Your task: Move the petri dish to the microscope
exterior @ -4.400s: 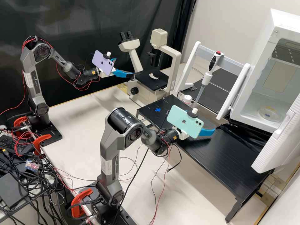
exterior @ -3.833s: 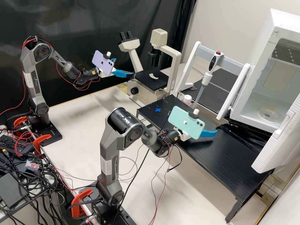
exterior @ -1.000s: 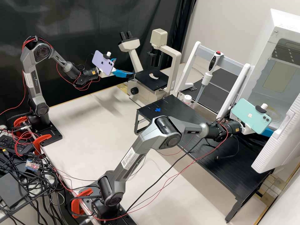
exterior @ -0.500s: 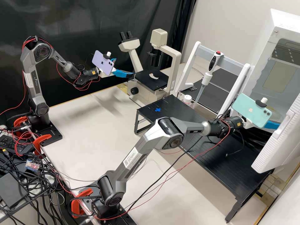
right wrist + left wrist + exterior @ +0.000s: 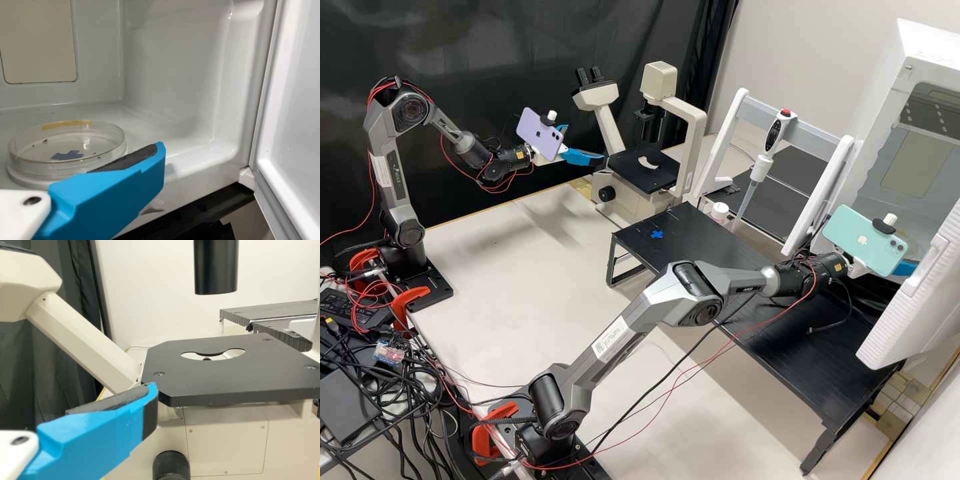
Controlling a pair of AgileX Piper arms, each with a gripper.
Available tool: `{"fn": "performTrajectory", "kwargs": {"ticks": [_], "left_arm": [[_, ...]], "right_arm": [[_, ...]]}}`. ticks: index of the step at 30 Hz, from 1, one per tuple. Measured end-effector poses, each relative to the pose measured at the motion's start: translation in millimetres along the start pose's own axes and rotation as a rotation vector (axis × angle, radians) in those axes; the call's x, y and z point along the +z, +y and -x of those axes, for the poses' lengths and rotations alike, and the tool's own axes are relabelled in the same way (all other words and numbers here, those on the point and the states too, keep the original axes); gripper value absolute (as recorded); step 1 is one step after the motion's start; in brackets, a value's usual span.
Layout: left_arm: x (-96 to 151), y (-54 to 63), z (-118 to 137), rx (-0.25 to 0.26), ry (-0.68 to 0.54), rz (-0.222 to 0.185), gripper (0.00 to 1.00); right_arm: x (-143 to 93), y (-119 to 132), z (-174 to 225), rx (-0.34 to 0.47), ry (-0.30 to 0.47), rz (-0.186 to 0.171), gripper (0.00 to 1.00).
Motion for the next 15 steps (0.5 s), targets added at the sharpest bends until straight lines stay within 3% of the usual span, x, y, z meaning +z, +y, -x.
{"fn": "performTrajectory", "kwargs": {"ticks": [5,15], "left_arm": [[0.0,0.0,0.0,0.000,0.000,0.000,1.00],[0.0,0.0,0.0,0.000,0.000,0.000,1.00]], "right_arm": [[0.0,2.5,-0.3,-0.016,-0.003,0.025,1.00],[-1.6,3.4,0.3,-0.058,-0.019,0.040,1.00]]}}
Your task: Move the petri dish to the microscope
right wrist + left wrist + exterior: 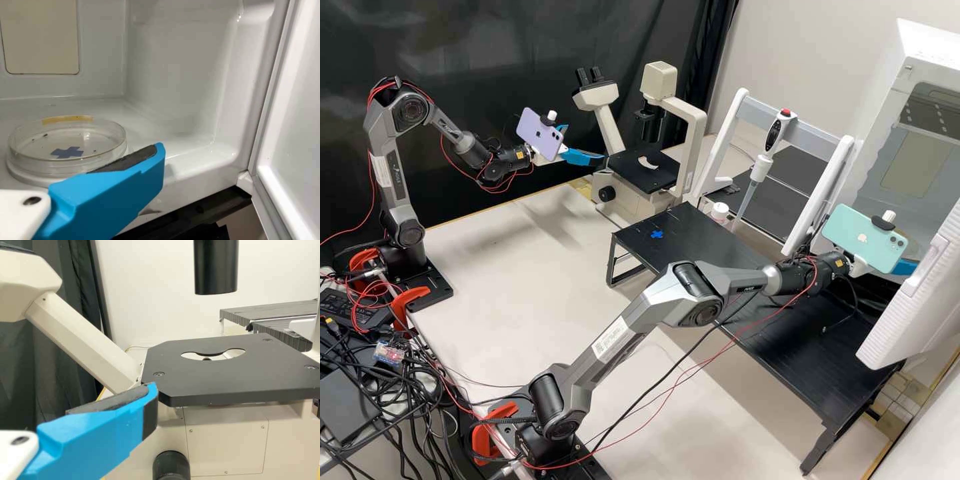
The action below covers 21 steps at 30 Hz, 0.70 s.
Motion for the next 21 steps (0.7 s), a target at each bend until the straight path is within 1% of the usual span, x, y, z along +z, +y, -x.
{"fn": "performTrajectory", "kwargs": {"ticks": [2,6,7,9,11,14,17,21], "left_arm": [[0,0.0,0,0.000,0.000,0.000,1.00],[0,0.0,0,0.000,0.000,0.000,1.00],[0,0.0,0,0.000,0.000,0.000,1.00],[0,0.0,0,0.000,0.000,0.000,1.00],[0,0.0,0,0.000,0.000,0.000,1.00],[0,0.0,0,0.000,0.000,0.000,1.00],[0,0.0,0,0.000,0.000,0.000,1.00],[0,0.0,0,0.000,0.000,0.000,1.00]], "right_arm": [[-3,3,1,-0.013,-0.004,0.005,1.00],[-6,5,2,-0.021,-0.004,0.037,1.00],[-6,5,2,-0.022,-0.008,0.040,1.00],[-6,6,2,-0.022,-0.018,0.038,1.00],[-6,8,2,-0.021,-0.028,0.048,1.00],[-10,12,2,-0.009,-0.019,0.054,1.00],[-12,17,1,0.002,-0.035,0.055,1.00],[-8,13,-3,-0.002,-0.048,0.051,1.00]]}}
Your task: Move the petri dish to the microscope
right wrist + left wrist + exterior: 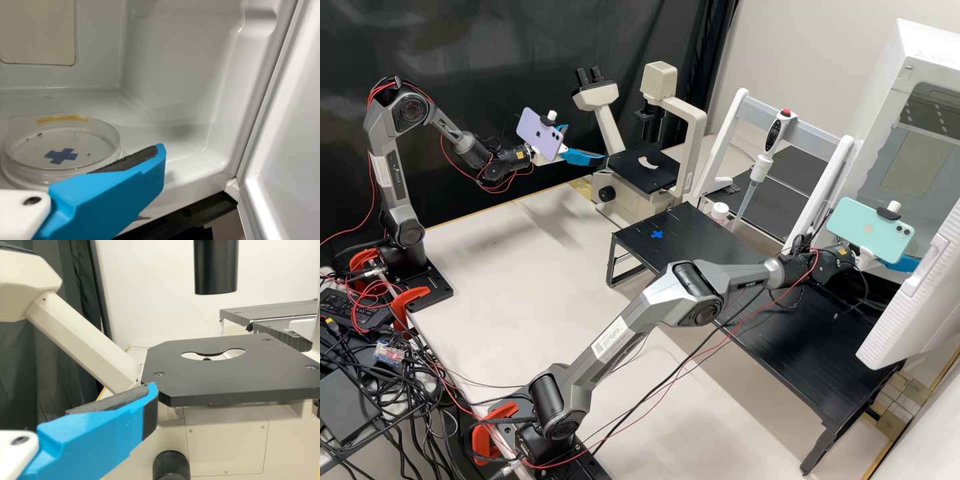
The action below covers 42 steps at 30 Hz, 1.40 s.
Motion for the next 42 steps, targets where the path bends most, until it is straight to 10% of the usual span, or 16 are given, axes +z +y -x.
{"fn": "performTrajectory", "kwargs": {"ticks": [24,25,42], "left_arm": [[0,0.0,0,0.000,0.000,0.000,1.00],[0,0.0,0,0.000,0.000,0.000,1.00],[0,0.0,0,0.000,0.000,0.000,1.00]], "right_arm": [[4,0,-8,0.016,-0.009,-0.001,1.00],[5,-1,-8,0.014,-0.011,-0.001,0.00],[8,-5,-11,0.011,-0.016,-0.031,0.00]]}}
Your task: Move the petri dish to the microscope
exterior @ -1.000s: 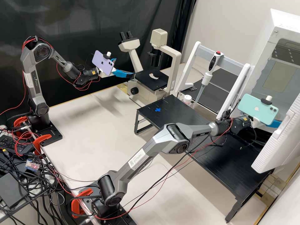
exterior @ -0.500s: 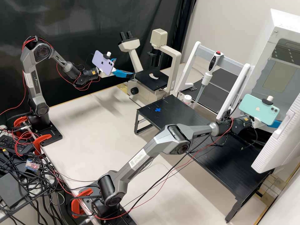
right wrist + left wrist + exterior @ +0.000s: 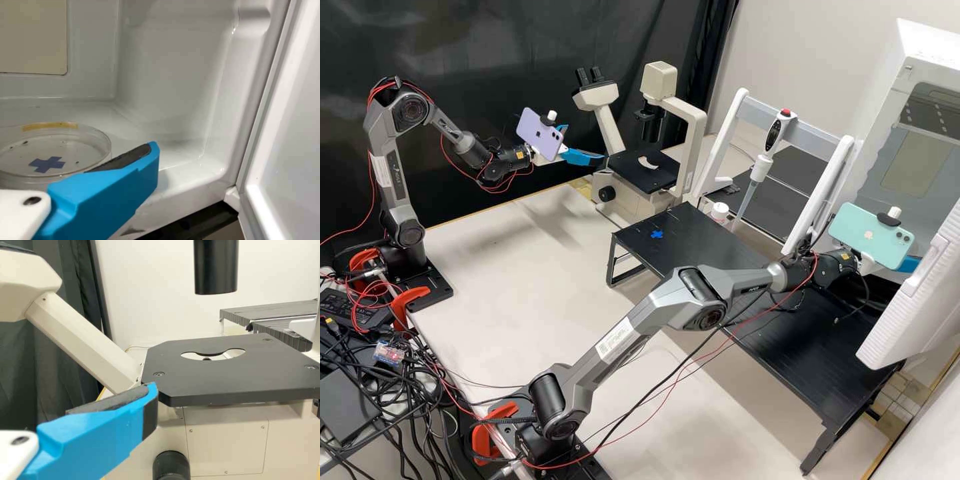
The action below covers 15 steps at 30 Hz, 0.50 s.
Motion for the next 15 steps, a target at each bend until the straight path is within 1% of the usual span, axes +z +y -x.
{"fn": "performTrajectory", "kwargs": {"ticks": [7,12,15], "left_arm": [[0.0,0.0,0.0,0.000,0.000,0.000,1.00],[0.0,0.0,0.0,0.000,0.000,0.000,1.00],[0.0,0.0,0.0,0.000,0.000,0.000,1.00]], "right_arm": [[-2.1,2.8,0.1,0.009,0.005,-0.018,0.00],[-0.6,2.7,0.1,0.009,-0.012,-0.062,0.00],[0.6,2.5,0.1,0.006,-0.025,-0.064,0.00]]}}
